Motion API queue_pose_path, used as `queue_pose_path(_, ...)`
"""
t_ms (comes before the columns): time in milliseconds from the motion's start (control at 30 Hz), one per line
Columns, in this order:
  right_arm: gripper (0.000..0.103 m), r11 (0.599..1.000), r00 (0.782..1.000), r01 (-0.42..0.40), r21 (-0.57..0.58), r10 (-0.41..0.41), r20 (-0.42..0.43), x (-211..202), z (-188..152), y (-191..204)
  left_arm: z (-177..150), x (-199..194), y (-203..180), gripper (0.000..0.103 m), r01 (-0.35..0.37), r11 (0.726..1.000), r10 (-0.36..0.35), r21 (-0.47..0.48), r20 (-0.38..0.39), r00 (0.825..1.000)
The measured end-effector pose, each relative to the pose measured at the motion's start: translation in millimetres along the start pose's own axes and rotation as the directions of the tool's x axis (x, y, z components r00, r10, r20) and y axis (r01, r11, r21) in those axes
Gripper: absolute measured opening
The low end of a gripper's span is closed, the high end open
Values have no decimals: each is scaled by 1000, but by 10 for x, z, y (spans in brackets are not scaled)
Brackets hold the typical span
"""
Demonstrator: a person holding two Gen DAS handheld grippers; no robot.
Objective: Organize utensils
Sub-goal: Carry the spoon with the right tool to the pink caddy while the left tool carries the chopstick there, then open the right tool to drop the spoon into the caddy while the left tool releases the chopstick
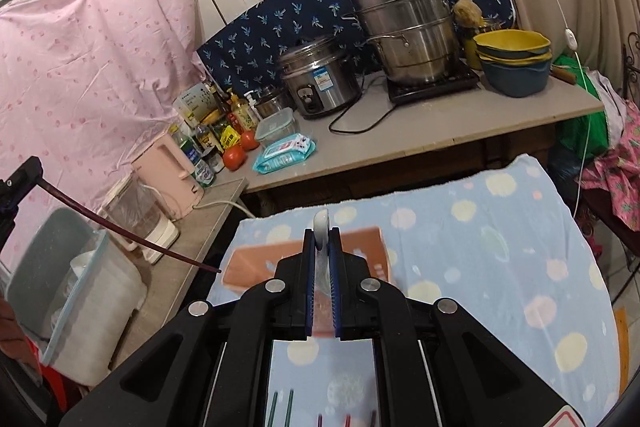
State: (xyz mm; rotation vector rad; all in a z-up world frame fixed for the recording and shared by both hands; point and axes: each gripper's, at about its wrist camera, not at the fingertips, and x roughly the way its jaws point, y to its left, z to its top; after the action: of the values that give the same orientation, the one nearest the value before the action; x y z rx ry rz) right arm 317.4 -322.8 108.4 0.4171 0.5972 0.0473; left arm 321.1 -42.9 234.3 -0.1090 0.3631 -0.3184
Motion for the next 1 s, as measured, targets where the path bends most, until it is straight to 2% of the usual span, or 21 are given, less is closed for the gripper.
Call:
queue_pose_path(100,7,1000,1000,7,3,-7,-23,213,26,-35,-59,241,1,7,-6,1000,6,2,-35,999)
queue_pose_path(267,7,999,996,38,10,-37,-84,545,-48,-161,-344,596,62,7,-16,1000,16,-3,-121,993)
queue_pose_path(500,10,997,989,74,12,-72,-132,779,-193,-265,-579,821,157,7,-31,999,27,-17,-189,982)
queue_pose_path(633,27,995,990,94,15,-92,-110,714,-224,-276,-638,846,207,12,-48,999,42,-25,-206,978)
queue_pose_path(733,27,995,989,104,3,-103,-108,628,-253,-272,-672,811,230,17,-65,998,59,-23,-211,976)
queue_pose_path(933,27,994,989,109,-17,-110,-101,333,-420,-236,-788,599,289,20,-75,997,65,-34,-225,972)
queue_pose_path(1000,28,994,988,111,-20,-113,-102,213,-515,-221,-869,471,303,25,-82,996,73,-30,-230,970)
